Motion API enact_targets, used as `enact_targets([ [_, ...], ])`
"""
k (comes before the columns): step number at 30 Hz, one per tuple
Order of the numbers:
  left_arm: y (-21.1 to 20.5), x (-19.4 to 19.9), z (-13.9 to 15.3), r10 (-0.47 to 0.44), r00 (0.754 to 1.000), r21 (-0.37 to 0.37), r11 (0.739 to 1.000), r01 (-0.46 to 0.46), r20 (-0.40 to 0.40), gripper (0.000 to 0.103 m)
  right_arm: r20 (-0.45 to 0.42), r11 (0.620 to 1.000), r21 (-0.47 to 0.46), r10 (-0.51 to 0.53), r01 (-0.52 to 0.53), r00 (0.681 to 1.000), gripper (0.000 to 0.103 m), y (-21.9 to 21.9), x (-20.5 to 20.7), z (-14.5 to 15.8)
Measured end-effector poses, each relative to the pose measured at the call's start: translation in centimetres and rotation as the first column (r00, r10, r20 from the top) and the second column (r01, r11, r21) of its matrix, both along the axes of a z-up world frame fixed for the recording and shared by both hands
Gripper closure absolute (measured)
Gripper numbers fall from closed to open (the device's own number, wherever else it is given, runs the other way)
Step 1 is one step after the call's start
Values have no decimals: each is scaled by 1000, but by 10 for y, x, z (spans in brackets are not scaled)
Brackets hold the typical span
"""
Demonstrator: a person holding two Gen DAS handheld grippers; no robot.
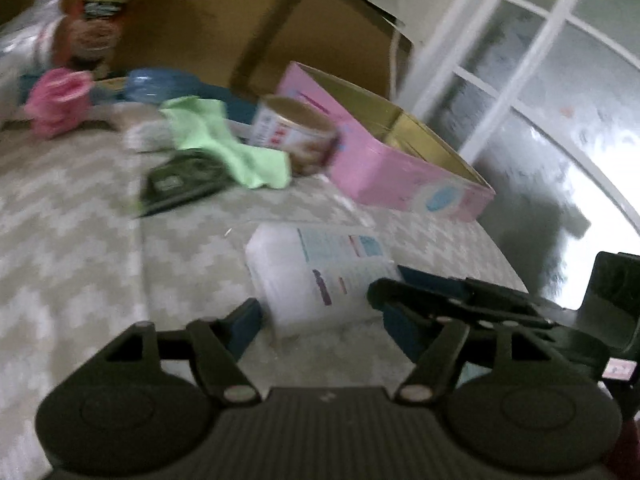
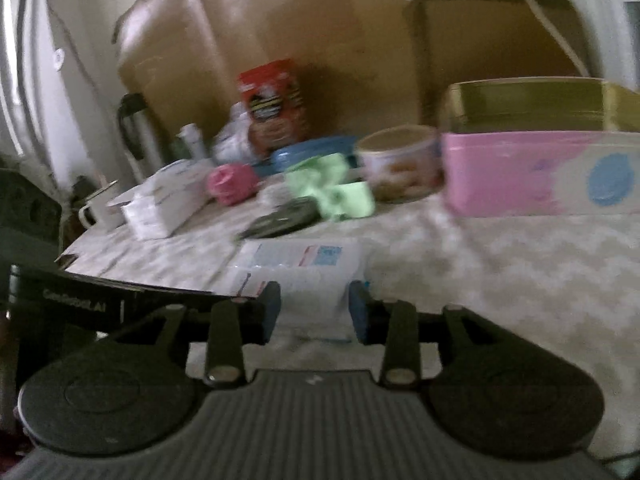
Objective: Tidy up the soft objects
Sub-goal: 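Carry the cotton-pad pack into the pink tin and release it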
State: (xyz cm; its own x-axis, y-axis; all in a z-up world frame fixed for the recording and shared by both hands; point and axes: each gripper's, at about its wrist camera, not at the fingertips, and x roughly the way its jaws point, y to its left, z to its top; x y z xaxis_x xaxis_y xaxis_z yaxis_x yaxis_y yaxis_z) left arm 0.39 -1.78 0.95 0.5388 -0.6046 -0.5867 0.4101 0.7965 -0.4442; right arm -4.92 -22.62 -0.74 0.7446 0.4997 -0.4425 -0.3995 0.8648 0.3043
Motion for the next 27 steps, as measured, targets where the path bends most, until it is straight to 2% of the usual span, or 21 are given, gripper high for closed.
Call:
enact_targets([
  [2, -1, -1, 6, -15, 1000, -3, 1000, 15, 7, 27, 3, 999, 8, -34, 34, 999, 34, -15, -1, -2],
  [4, 6, -5, 15, 12, 999, -2, 1000, -11, 49, 13, 23, 998, 27, -57, 56, 998, 30, -34, -6, -2],
  [6, 18, -6, 23, 62, 995, -12, 998, -62, 75, 11, 50, 998, 35, -62, 60, 997, 27, -46, -12, -3],
  [10, 24, 8, 23, 92, 996, -28, 995, -91, 15, 20, 73, 1000, 4, -24, 24, 997, 26, -50, -16, -8],
  [15, -2, 21, 11, 25, 998, -5, 1000, -25, -52, 33, 85, 993, -103, 65, -56, 994, 26, -27, -6, -15],
  [17, -16, 25, 4, -6, 998, 24, 1000, 7, -66, 47, 84, 988, -136, 84, -72, 993, 28, -20, -2, -18],
  [18, -20, 26, 2, -4, 998, 28, 1000, 6, -62, 46, 85, 986, -144, 93, -80, 992, 29, -16, 0, -20],
  [20, -31, 27, 6, -14, 999, 53, 998, 17, -52, 49, 82, 983, -163, 104, -89, 991, 44, -15, 2, -23],
  [23, -52, 34, 25, -65, 998, 54, 996, 65, 2, 49, 138, 972, -234, 46, -13, 989, 44, -19, -2, -22],
  [27, -95, 57, 61, -136, 983, 40, 990, 132, 123, 49, 229, 983, -164, -42, 81, 973, 44, -60, -1, 0],
])
